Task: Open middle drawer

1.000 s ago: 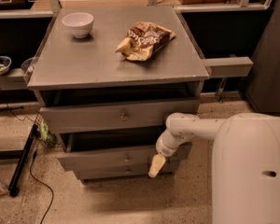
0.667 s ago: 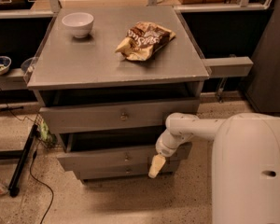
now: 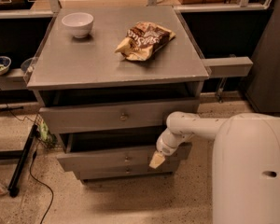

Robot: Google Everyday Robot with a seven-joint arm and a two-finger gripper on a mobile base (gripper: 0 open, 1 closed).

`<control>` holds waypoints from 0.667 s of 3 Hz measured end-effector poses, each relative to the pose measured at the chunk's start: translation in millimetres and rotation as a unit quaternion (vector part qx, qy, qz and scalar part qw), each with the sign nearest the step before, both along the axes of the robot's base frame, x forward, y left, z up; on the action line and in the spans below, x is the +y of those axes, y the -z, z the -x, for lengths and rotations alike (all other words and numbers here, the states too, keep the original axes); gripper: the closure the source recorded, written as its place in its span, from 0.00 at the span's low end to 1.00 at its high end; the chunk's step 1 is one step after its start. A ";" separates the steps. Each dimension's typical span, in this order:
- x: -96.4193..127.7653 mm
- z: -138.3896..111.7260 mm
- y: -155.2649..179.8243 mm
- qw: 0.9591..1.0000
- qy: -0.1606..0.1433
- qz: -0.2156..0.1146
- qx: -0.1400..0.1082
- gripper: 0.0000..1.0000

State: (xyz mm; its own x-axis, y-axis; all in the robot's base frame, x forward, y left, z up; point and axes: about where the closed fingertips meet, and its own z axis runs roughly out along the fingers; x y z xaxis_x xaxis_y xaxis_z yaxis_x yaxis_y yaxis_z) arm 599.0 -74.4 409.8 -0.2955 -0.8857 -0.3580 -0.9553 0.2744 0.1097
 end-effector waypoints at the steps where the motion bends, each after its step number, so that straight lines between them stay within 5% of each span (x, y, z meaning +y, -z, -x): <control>1: 0.0 0.0 0.0 1.000 0.000 0.000 0.000 0.66; 2: 0.0 0.0 0.0 1.000 0.000 0.000 0.000 0.89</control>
Offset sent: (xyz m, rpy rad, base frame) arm 0.0000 0.0000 0.0000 0.0000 0.0000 0.0000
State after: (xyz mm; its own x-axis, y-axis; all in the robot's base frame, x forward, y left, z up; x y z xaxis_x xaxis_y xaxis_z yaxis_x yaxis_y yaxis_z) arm 599.0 -74.4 409.8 -0.2955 -0.8857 -0.3580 -0.9553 0.2744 0.1098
